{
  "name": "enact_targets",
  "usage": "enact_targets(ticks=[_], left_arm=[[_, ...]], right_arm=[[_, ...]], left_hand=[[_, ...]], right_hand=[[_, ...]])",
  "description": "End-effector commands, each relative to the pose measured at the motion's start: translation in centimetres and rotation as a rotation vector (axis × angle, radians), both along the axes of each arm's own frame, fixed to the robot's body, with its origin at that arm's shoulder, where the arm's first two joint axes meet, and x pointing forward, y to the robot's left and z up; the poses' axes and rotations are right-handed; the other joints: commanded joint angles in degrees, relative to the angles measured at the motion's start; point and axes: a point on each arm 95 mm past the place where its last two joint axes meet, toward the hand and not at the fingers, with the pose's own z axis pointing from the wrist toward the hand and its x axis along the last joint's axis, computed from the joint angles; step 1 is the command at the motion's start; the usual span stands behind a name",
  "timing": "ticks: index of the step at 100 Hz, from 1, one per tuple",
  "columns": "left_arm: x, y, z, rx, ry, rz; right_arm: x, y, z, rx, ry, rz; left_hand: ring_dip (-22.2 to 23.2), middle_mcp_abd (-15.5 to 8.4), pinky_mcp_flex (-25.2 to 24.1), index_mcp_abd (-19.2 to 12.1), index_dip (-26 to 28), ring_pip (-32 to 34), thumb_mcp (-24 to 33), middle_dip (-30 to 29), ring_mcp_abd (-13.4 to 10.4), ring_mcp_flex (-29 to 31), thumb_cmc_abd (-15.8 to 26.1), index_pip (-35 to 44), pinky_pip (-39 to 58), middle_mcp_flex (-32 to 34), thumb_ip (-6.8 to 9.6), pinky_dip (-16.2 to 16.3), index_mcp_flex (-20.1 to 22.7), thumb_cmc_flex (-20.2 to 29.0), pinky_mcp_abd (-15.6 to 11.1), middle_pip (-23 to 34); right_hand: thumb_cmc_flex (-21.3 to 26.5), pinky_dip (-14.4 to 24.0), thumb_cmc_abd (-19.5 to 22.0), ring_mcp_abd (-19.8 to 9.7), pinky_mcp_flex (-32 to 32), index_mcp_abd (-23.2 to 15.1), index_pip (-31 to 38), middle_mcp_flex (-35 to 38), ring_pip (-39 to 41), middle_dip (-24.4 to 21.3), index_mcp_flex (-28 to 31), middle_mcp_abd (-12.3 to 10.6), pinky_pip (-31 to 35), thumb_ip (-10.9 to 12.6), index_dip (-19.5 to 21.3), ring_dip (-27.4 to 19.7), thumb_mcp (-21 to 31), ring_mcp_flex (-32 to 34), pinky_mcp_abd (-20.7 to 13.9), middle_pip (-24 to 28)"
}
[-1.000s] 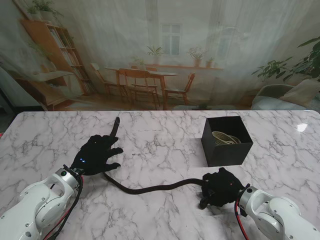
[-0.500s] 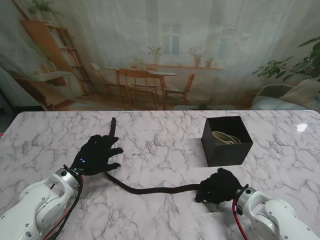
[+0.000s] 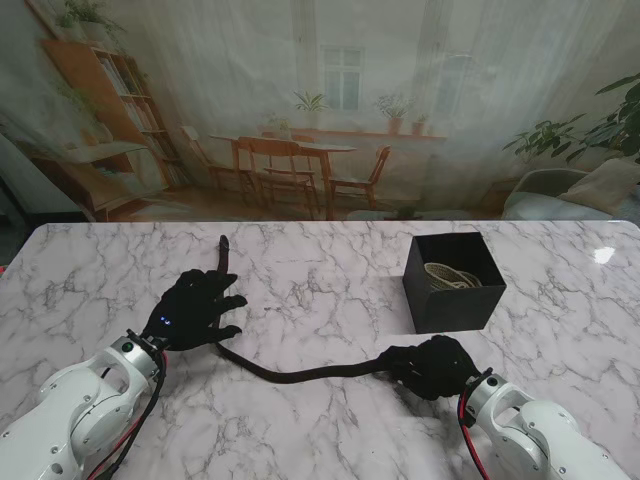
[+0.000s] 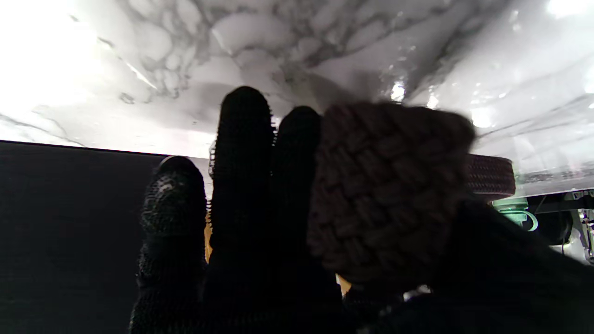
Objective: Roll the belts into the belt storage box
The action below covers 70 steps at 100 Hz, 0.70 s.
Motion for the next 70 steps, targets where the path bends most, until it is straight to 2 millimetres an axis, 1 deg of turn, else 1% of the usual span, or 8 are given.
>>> enact_targets(ticks=[1,11,15,26,35,39,52,70], left_arm=[[0.0,-0.2,-0.1,0.003,0.009,-0.003],[0.0,-0.2,-0.1,0.002,0.008,-0.003],[-0.1,-0.2,-0.1,0.002,0.007,-0.004],[-0.1,-0.2,-0.1,0.003,0.007,-0.005],[-0.1,-0.2,-0.1,0.003,0.007,-0.005],[-0.1,-0.2,-0.1,0.003,0.007,-0.006],[-0.1,-0.2,-0.1,0.002,0.006,-0.005],[-0.1,-0.1,-0.1,0.001,0.002,-0.005]], right_arm=[[-0.1,0.2,-0.2,0.009,0.009,-0.004],[0.0,0.3,-0.3,0.021,0.010,-0.002],[0.1,0.3,-0.3,0.034,-0.001,0.001],[0.1,0.4,-0.2,0.051,0.010,0.003],[0.0,0.4,-0.1,0.038,0.026,0.011],[-0.1,0.5,0.0,0.029,0.039,0.015],[-0.5,0.5,0.6,-0.002,0.100,0.031],[-1.5,0.2,2.2,-0.100,0.251,0.061]], left_hand=[[0.19,0.88,-1.01,1.24,0.51,-1.87,0.27,0.50,0.67,-1.71,1.82,0.48,-1.70,-2.22,-1.08,0.91,0.67,1.84,1.09,-1.04],[0.20,0.81,-0.98,1.15,0.52,-1.85,0.28,0.51,0.66,-1.67,1.87,0.50,-1.71,-2.23,-1.08,0.92,0.71,1.96,1.08,-1.04],[0.20,0.87,-0.95,1.23,0.52,-1.86,0.25,0.50,0.71,-1.70,1.84,0.50,-1.70,-2.26,-1.08,0.93,0.70,1.91,1.10,-1.05],[0.20,0.84,-1.01,1.19,0.54,-1.85,0.26,0.52,0.77,-1.70,1.83,0.54,-1.70,-2.19,-1.07,0.96,0.76,1.96,1.10,-1.01],[0.21,0.85,-0.99,1.19,0.55,-1.84,0.26,0.52,0.79,-1.68,1.81,0.58,-1.68,-2.16,-1.07,0.97,0.82,1.98,1.17,-1.01],[0.21,0.91,-0.97,1.23,0.55,-1.83,0.22,0.53,0.74,-1.69,1.78,0.58,-1.67,-2.08,-1.08,0.98,0.82,1.93,1.16,-0.98],[0.19,0.89,-1.05,1.26,0.56,-1.87,0.21,0.54,0.70,-1.82,1.81,0.62,-1.71,-1.90,-1.08,0.96,0.86,1.87,1.06,-0.94],[0.18,0.78,-1.03,1.17,0.57,-1.85,0.24,0.54,0.71,-1.80,1.85,0.64,-1.73,-1.92,-1.08,0.96,0.88,1.91,1.05,-0.97]], right_hand=[[6.22,-0.61,4.49,0.05,0.96,-5.39,1.17,3.81,2.54,-0.73,-1.66,-0.96,1.69,2.00,1.45,0.44,2.60,2.37,2.36,3.53],[6.96,-0.78,5.34,0.73,0.93,-6.90,5.12,3.88,2.43,-1.03,7.55,-0.24,1.48,2.02,2.89,-0.06,2.67,2.31,2.81,3.11],[7.67,-0.98,3.40,0.18,0.92,-4.62,8.33,3.91,1.83,-1.49,13.41,-0.41,1.48,-2.00,-1.39,-1.59,1.95,2.31,2.37,2.27],[6.49,-1.27,-2.19,-3.37,0.46,12.97,19.18,3.88,-3.45,-4.20,20.48,-2.21,0.59,-5.79,-11.86,-4.38,-0.37,1.53,-0.82,-2.77],[-1.61,-1.15,-3.22,-5.96,-0.46,22.42,17.02,4.09,-7.46,-8.70,26.08,-3.86,-0.88,-5.66,-4.88,-6.92,1.14,-0.51,-3.45,-9.85],[-8.23,-1.04,-1.58,-6.20,-1.53,24.45,8.99,3.87,-9.12,-10.29,28.48,-3.72,-1.99,-0.93,3.81,-8.11,2.41,-2.01,-4.09,-13.22],[-19.14,-2.44,1.99,-7.64,-7.95,27.64,0.52,-4.13,-17.04,-15.72,23.48,-3.63,-7.23,1.76,9.25,-12.40,-2.38,-11.28,-5.20,-24.44],[-15.88,-5.70,2.73,-9.87,-15.82,32.47,-8.56,-18.64,-24.56,-21.84,9.52,-2.95,-14.19,4.28,8.96,-18.99,-3.30,-26.02,-6.71,-33.84]])
